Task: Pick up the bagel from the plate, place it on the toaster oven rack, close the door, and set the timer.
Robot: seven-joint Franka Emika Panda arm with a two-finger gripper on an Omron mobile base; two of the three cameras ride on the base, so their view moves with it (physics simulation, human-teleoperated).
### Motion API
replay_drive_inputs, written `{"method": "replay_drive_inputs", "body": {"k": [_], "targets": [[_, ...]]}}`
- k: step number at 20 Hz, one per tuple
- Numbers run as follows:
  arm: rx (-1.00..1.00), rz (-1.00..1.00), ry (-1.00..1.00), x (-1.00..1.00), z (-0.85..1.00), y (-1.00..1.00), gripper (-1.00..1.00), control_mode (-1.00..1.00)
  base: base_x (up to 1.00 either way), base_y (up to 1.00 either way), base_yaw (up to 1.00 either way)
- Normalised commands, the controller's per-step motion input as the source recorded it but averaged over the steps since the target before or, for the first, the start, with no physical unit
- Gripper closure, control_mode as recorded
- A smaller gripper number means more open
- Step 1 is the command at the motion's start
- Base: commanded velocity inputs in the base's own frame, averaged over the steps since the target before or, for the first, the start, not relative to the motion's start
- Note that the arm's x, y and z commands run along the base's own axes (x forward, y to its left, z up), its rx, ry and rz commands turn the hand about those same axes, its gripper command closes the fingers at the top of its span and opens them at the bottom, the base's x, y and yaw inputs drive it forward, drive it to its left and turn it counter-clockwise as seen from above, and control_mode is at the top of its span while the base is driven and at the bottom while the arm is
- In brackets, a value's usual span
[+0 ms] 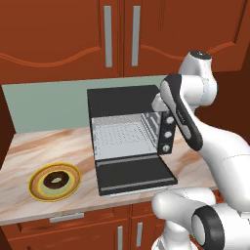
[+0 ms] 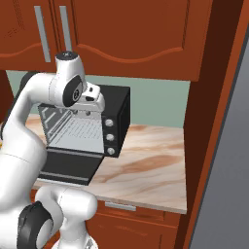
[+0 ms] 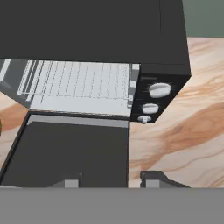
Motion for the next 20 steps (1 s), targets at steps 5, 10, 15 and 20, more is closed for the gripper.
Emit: {"method": "replay_drive_inputs", "body": {"k": [5, 10, 15, 20], "targets": [[0.00, 0.00, -0.07, -0.32, 0.00, 0.04, -1.00, -1.00, 0.00, 0.00, 0.00], [-0.05, 0.02, -0.09, -0.55, 0.00, 0.58, -1.00, -1.00, 0.00, 0.00, 0.00], [-0.05, 0.01, -0.01, -0.30, -0.06, 0.94, -1.00, -1.00, 0.00, 0.00, 0.00], [0.00, 0.00, 0.06, -0.18, -0.19, 0.97, -1.00, -1.00, 0.00, 0.00, 0.00]]}}
